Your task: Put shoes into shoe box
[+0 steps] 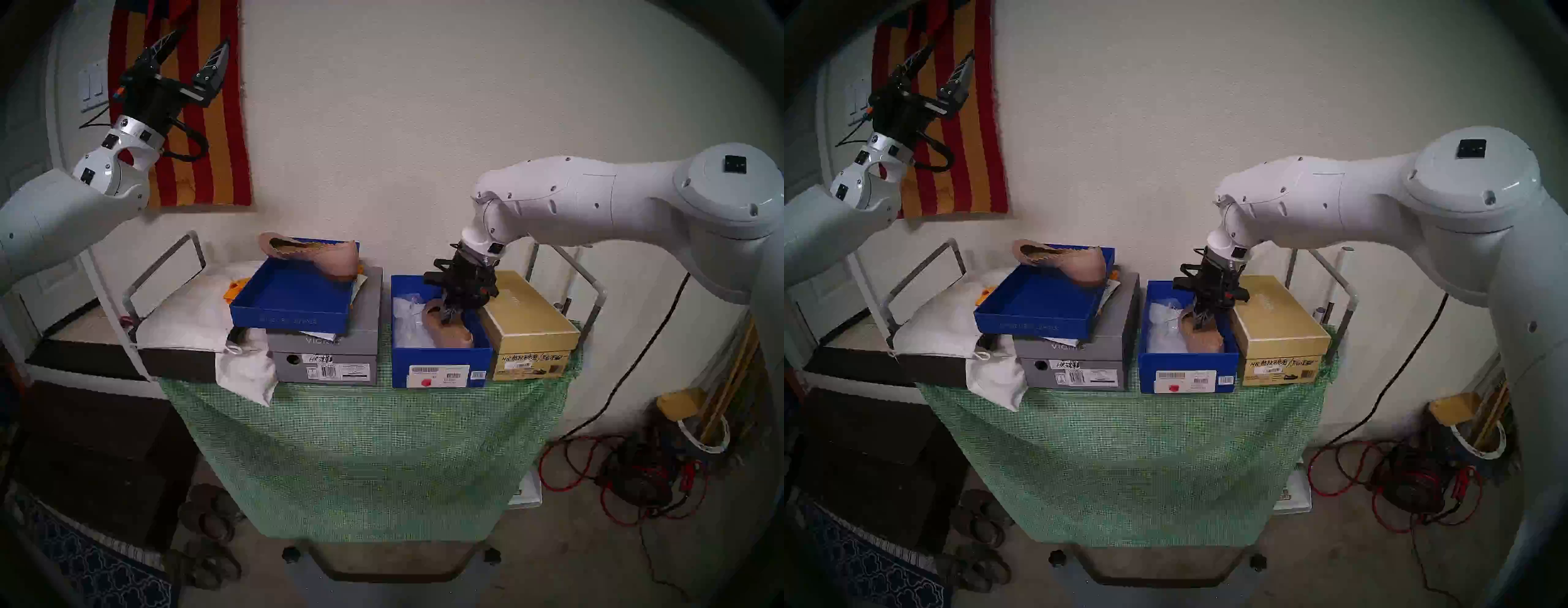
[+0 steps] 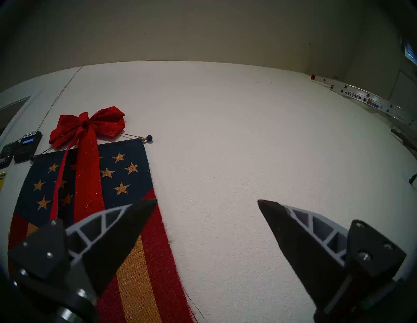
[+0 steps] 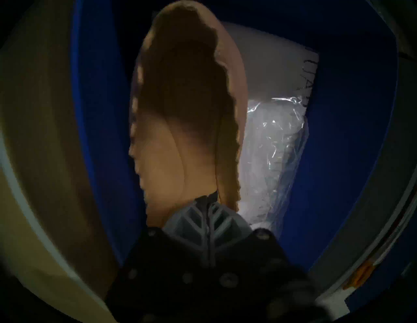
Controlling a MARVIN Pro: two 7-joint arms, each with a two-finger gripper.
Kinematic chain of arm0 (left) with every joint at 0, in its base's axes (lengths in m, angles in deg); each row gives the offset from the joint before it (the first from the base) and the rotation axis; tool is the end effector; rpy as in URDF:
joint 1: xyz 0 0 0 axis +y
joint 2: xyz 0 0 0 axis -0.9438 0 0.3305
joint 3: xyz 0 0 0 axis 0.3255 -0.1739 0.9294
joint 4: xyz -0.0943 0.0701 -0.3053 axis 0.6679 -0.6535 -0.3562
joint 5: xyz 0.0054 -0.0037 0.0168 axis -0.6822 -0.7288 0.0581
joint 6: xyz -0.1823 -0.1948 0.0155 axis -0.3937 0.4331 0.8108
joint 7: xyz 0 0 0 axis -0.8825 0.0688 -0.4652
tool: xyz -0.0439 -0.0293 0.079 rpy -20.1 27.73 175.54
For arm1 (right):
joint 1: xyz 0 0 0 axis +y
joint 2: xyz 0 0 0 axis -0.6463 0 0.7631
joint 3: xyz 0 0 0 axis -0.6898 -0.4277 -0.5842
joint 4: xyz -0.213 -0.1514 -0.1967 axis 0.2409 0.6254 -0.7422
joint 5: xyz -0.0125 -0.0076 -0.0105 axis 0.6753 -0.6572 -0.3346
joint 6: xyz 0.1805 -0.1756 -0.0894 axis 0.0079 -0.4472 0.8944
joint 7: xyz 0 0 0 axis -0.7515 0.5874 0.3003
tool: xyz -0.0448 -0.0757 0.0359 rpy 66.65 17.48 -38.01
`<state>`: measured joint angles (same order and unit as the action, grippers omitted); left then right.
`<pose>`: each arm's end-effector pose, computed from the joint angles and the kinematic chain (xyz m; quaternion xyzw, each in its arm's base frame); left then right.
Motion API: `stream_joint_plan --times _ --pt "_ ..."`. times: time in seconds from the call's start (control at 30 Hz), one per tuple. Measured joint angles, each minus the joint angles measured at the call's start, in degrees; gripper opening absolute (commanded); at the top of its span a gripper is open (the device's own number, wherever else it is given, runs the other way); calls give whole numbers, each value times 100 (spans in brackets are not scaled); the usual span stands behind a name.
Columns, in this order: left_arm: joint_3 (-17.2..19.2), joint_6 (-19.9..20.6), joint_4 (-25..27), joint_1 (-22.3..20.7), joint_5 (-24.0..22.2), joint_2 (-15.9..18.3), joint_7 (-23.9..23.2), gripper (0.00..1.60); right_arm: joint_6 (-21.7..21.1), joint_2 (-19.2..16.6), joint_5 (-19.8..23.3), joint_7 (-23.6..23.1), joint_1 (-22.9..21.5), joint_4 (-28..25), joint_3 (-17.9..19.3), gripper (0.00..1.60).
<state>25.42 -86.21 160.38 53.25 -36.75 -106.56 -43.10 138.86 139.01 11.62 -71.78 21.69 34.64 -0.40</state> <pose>0.4701 0.2251 0.1275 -0.2634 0.2181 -0.9396 0.0149 0.5561 0.0437 -0.0750 -0.0268 0.9909 0.1130 0.0681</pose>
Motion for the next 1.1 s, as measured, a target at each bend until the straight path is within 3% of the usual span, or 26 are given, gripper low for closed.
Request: stream_joint_plan --times 0.73,1.1 --pt "-7 -1 0 -5 -2 0 0 160 1 205 391 -79 152 316 -99 0" --pt "-12 -2 0 -9 -3 0 0 160 0 451 419 208 317 581 207 0"
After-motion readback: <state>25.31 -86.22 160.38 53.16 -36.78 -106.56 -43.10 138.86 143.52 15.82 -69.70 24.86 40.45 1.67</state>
